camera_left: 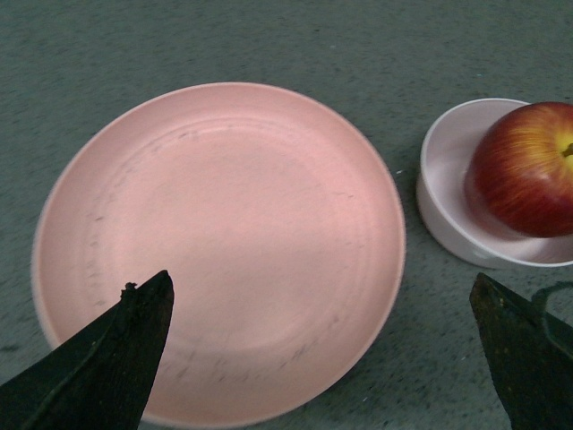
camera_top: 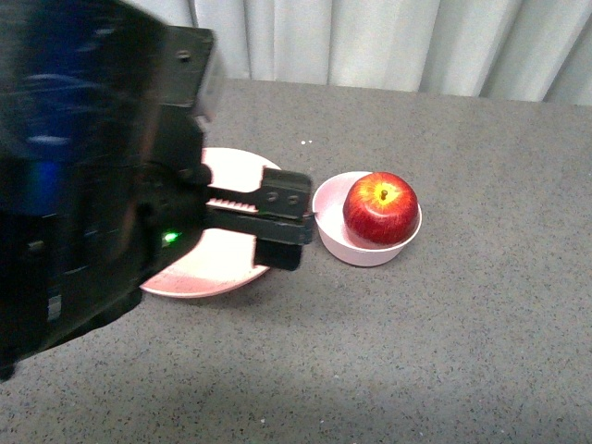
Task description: Move apple from plate to bowl
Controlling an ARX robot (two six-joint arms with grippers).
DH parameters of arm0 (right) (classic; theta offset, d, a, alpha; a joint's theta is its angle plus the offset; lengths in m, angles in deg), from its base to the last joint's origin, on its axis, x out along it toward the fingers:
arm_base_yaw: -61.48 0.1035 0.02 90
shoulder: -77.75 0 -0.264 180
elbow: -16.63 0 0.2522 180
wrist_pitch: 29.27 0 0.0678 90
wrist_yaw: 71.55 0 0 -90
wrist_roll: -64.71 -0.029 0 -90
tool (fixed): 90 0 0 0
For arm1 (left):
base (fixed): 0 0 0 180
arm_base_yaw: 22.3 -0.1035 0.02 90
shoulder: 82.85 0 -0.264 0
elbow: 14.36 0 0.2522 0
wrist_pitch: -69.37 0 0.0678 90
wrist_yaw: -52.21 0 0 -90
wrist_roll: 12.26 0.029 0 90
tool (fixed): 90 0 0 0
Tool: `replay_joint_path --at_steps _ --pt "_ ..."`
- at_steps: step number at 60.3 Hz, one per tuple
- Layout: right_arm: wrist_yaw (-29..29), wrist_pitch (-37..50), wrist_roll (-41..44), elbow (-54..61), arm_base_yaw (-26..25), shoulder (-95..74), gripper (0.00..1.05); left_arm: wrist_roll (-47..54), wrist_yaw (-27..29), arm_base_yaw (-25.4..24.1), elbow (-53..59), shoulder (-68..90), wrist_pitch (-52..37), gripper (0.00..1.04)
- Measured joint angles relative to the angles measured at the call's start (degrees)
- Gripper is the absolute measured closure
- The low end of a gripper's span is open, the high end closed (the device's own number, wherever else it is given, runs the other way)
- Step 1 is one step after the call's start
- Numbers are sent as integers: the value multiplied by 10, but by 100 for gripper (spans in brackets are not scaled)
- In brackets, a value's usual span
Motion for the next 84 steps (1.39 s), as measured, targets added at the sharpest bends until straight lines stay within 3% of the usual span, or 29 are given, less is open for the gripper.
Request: replay_joint_path --at_steps 17,21,28,33,51,62,69,74,84 --pt "0 0 0 0 0 0 9 -5 24 -57 117 -160 -13 7" --pt "0 0 0 0 0 0 9 24 42 -63 146 -130 -124 18" --pt "2 0 0 0 0 0 9 67 16 -100 225 -124 -323 38" --pt "2 0 0 0 0 0 9 79 -6 -128 247 -179 -358 52" --pt "0 0 0 0 0 0 9 85 -73 -199 304 -360 -234 101" --pt "0 0 0 0 0 0 9 92 -115 -241 308 -552 -47 101" --pt "0 0 0 0 0 0 9 92 -131 -256 308 -614 3 101" --pt "0 0 0 0 0 0 9 93 -183 -297 309 -653 41 101" --pt "0 0 0 0 0 0 9 94 -186 -313 309 -719 99 101"
